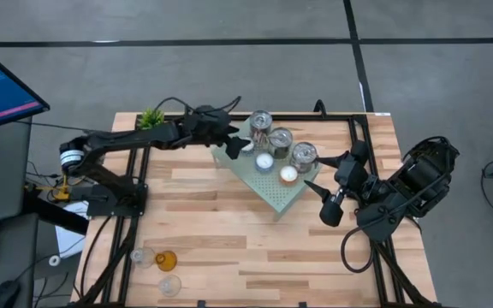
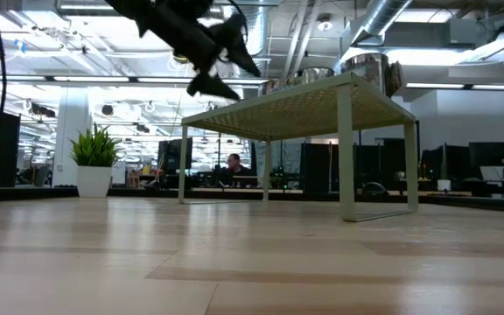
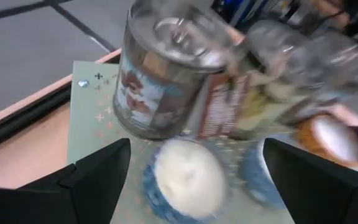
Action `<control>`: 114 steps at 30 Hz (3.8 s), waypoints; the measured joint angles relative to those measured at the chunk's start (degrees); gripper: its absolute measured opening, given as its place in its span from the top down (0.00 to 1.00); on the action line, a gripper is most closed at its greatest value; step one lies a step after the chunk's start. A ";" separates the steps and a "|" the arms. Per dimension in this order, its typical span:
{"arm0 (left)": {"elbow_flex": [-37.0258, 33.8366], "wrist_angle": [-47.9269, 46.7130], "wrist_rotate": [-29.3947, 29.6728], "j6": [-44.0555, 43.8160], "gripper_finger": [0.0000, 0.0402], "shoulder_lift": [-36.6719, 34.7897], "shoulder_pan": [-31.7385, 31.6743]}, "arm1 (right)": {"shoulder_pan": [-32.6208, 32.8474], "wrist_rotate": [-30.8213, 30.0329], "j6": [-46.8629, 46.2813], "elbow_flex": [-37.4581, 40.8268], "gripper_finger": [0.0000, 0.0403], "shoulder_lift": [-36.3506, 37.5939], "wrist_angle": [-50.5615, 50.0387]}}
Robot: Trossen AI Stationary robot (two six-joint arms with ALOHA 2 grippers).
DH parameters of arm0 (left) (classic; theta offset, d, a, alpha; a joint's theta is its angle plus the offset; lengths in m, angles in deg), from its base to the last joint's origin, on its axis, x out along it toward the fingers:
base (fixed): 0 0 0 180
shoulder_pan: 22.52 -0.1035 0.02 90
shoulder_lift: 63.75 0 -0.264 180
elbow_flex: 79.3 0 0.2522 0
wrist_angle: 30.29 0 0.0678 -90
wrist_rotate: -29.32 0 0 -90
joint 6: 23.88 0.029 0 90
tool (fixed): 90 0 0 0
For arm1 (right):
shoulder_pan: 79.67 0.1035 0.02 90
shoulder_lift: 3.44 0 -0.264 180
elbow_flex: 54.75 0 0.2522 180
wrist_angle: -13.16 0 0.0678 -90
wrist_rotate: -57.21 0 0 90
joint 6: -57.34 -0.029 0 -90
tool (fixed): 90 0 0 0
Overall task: Stock candles on shelf
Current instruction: Adjust the scented candles on the shelf
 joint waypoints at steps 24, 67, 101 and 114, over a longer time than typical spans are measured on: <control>0.08 -15.22 14.25 -17.06 0.41 -42.95 19.10 | -27.68 28.31 13.47 -0.04 0.98 -12.21 13.35; -0.03 -14.57 13.23 -18.09 0.57 -42.08 22.45 | -45.97 36.97 16.26 -0.02 1.00 -23.63 -1.71; 0.01 -12.66 13.23 -21.13 0.57 -43.53 22.45 | -36.52 42.02 18.54 -4.22 1.00 -34.88 4.46; 0.01 -11.81 13.23 -21.11 0.57 -43.65 22.45 | -39.58 36.51 18.92 -4.22 1.00 -34.88 0.37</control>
